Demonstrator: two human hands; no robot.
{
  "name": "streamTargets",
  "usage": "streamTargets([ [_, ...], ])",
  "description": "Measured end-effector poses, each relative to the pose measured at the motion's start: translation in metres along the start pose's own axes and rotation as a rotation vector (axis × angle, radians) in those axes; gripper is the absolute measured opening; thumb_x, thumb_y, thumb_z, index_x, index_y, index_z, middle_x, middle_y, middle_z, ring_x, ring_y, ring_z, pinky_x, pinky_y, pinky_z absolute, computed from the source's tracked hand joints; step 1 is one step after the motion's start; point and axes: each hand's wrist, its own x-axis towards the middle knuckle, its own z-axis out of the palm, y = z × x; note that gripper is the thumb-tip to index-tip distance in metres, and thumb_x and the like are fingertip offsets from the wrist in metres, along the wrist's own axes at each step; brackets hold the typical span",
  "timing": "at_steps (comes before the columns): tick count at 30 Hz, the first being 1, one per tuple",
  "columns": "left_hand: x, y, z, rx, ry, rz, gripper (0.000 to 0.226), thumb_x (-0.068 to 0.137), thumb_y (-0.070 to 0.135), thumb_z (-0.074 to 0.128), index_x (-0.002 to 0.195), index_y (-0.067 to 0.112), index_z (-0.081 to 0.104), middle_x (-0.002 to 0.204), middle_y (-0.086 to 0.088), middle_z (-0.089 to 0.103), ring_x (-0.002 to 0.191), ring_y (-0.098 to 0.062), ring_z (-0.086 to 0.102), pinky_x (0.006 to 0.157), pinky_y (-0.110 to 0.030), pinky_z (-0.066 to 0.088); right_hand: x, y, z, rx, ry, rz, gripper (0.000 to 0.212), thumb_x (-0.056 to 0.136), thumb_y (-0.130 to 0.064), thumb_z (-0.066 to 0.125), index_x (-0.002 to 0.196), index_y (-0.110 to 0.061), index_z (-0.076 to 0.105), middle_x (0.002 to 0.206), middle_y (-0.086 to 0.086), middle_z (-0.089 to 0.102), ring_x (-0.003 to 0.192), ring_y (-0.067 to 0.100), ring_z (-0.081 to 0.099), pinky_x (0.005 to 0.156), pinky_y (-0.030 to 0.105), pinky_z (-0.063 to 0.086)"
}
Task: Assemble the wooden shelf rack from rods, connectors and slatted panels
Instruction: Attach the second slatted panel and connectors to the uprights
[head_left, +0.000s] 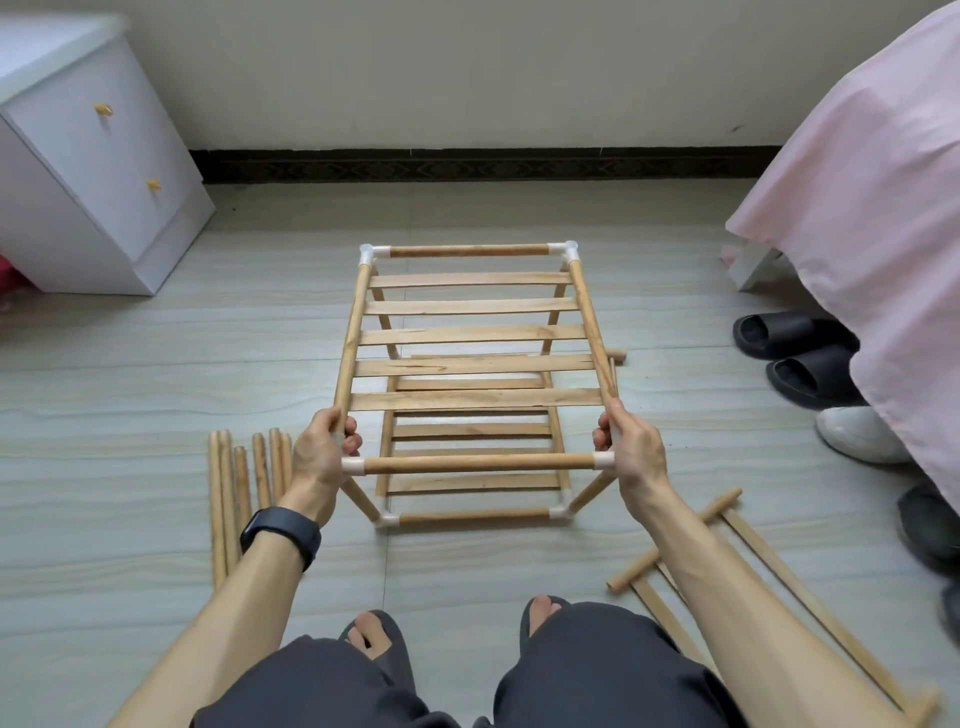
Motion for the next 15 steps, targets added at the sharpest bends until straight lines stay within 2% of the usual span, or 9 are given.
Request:
streamTargets([
  [4, 0.001, 0.001, 0.0, -0.011, -0.019, -0.017, 0.027, 0.1, 0.032, 0.036, 0.079, 0.019, 0.047, 0.067, 0.005, 0.045, 0.048, -0.006, 0.041, 0.053, -0.024, 0.031, 0.001, 0.004, -0.002, 0.113, -0.041, 0.028, 0.039, 0.102, -0.038, 0.046, 0.073, -0.017, 0.062, 0.06, -0.007, 0.057, 0.063, 0.012, 0.052, 0.062, 0.033, 0.038],
  [9, 0.006, -0.005, -0.001, 0.173, 0.041, 0.002, 0.051, 0.099, 0.064, 0.04, 0.073, 0.023, 0.056, 0.056, 0.009, 0.051, 0.059, -0.013, 0.044, 0.064, -0.034, 0.035, 0.004, 0.006, -0.003, 0.11, -0.064, 0.036, 0.037, 0.102, -0.037, 0.045, 0.078, -0.016, 0.062, 0.06, -0.008, 0.057, 0.063, 0.011, 0.05, 0.06, 0.03, 0.039],
  [11, 0.009, -0.006, -0.001, 0.194, 0.061, 0.014, 0.053, 0.099, 0.063, 0.04, 0.072, 0.022, 0.059, 0.052, 0.011, 0.053, 0.059, -0.014, 0.046, 0.063, -0.032, 0.038, 0.002, 0.003, 0.0, 0.085, -0.039, 0.025, 0.035, 0.1, -0.037, 0.044, 0.077, -0.017, 0.061, 0.059, -0.01, 0.056, 0.064, 0.012, 0.049, 0.062, 0.032, 0.037],
  [15, 0.014, -0.006, 0.002, 0.13, 0.065, 0.007, 0.05, 0.104, 0.054, 0.04, 0.083, 0.016, 0.066, 0.051, 0.012, 0.054, 0.058, -0.012, 0.045, 0.06, -0.028, 0.038, -0.002, -0.004, 0.008, -0.006, 0.056, 0.008, 0.035, 0.088, -0.043, 0.042, 0.068, -0.02, 0.06, 0.055, -0.01, 0.057, 0.066, 0.015, 0.051, 0.063, 0.037, 0.038],
])
